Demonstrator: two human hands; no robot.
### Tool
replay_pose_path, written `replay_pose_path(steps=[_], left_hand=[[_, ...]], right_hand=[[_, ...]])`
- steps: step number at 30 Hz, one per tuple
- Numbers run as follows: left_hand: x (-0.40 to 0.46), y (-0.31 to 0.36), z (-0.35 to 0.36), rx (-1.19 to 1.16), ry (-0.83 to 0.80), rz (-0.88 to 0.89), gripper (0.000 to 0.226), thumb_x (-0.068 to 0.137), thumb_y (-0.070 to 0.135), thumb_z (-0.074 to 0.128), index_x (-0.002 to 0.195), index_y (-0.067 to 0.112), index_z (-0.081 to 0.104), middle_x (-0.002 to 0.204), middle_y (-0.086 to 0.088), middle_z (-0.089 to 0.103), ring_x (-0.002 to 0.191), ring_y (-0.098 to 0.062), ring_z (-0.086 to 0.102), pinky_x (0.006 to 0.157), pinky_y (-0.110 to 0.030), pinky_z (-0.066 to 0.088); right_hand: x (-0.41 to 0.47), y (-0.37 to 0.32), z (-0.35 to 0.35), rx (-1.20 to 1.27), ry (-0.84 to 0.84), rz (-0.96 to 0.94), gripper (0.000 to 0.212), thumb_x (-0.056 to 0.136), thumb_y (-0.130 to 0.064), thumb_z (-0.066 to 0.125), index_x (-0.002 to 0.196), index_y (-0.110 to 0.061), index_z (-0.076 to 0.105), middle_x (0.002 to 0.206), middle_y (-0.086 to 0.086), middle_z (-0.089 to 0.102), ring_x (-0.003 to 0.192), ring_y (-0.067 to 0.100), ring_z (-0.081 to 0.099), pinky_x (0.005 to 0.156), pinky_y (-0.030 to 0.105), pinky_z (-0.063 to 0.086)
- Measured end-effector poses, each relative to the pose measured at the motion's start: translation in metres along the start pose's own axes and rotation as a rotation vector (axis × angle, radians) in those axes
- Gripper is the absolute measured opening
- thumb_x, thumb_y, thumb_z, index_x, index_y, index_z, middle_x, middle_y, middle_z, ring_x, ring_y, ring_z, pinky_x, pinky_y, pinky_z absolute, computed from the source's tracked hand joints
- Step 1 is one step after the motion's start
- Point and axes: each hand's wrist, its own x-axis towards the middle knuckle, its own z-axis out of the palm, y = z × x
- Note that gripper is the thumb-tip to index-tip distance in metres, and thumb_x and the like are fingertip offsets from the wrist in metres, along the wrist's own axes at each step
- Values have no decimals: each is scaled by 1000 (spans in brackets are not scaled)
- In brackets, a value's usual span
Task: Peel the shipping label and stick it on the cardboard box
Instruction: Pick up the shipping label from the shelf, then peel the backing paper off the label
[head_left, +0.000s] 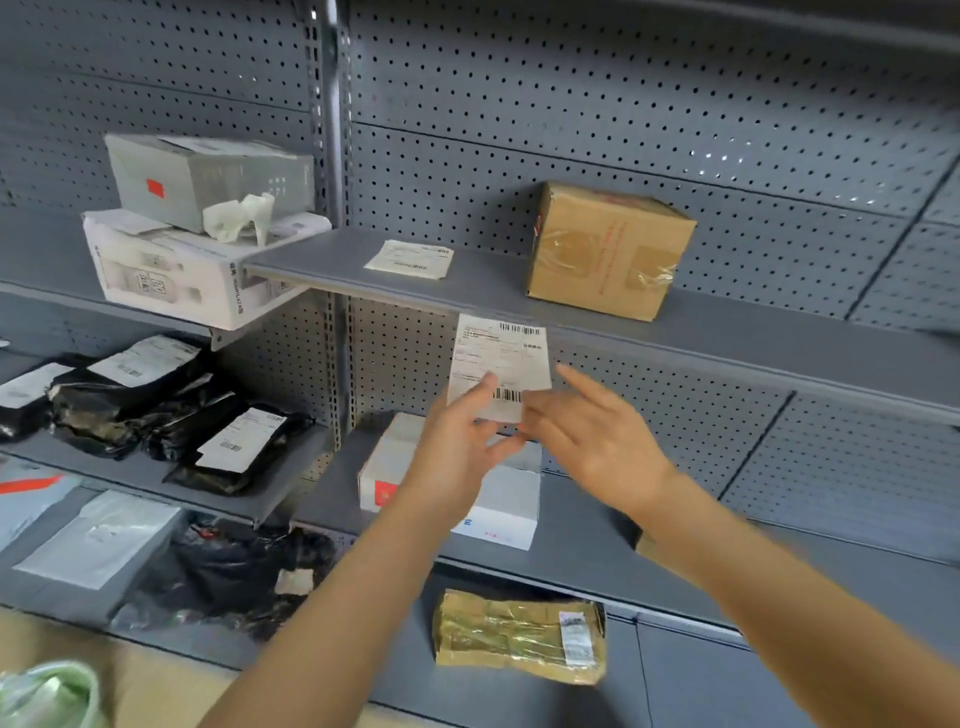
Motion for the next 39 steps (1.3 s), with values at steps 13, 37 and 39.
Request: replay_pose_path(steps=[13,37,39], left_hand=[[-108,-47,17,441,201,112,21,91,13,51,88,28,65,91,5,72,88,-16,65,72,-34,53],[-164,-56,19,539,221,123,27,92,11,49,82,31,63,85,11,69,83,-10,63,73,-31,49],[-165,-56,19,546,218,122,27,92,10,48,83,31,64,85,11,70,83,-11,63,73,-32,49]], right_hand=[[-45,-29,-136,845,138,1534,10,89,-18,60,98,-19,64,94,0,69,90,13,66,81,28,54],[-58,-58,-182,1005,-92,1645,14,88,-4,54,82,-5,66,81,13,72,67,17,67,68,29,60],[-58,-59,-183,1007,-99,1645,14,88,-4,53,82,-5,66,81,13,71,67,16,66,67,27,60]])
